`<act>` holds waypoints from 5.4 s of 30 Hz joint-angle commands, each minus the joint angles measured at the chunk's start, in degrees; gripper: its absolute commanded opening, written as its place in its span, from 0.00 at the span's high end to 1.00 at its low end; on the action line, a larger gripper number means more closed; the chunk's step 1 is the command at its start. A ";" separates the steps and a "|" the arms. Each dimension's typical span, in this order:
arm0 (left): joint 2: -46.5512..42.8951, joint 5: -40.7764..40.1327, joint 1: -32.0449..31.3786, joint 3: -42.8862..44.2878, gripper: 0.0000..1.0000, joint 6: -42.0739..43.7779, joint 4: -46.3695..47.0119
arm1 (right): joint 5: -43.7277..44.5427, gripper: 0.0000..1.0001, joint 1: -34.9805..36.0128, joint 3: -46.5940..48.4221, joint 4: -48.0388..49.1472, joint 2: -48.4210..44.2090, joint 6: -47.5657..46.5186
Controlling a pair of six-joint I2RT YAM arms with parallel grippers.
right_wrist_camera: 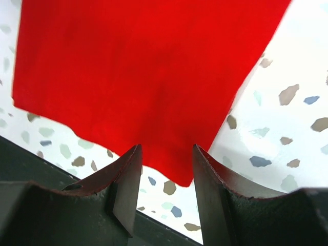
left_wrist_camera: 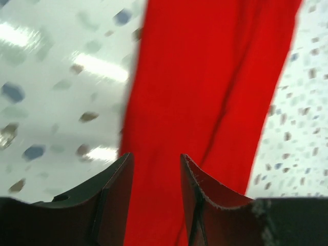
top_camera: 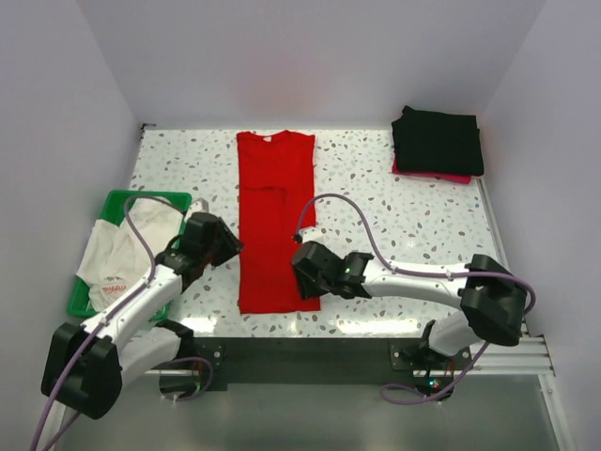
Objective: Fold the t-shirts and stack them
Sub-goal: Fold the tshirt
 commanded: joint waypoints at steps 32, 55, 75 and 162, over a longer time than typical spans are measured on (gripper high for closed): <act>3.77 -7.72 -18.64 -3.70 0.67 -2.50 -12.85 | 6.63 0.57 6.36 -1.95 -0.15 7.45 2.37; 4.23 -5.18 -19.17 -1.77 1.00 -5.14 -19.79 | 9.53 0.84 6.36 -6.26 -4.01 -2.48 4.57; 3.87 -3.33 -19.17 -3.44 1.00 -4.61 -17.24 | 7.68 0.66 8.74 1.03 -1.82 6.21 1.76; 15.64 12.50 -29.01 6.49 0.58 7.69 2.18 | -5.24 0.60 -25.01 27.04 1.88 26.95 -10.99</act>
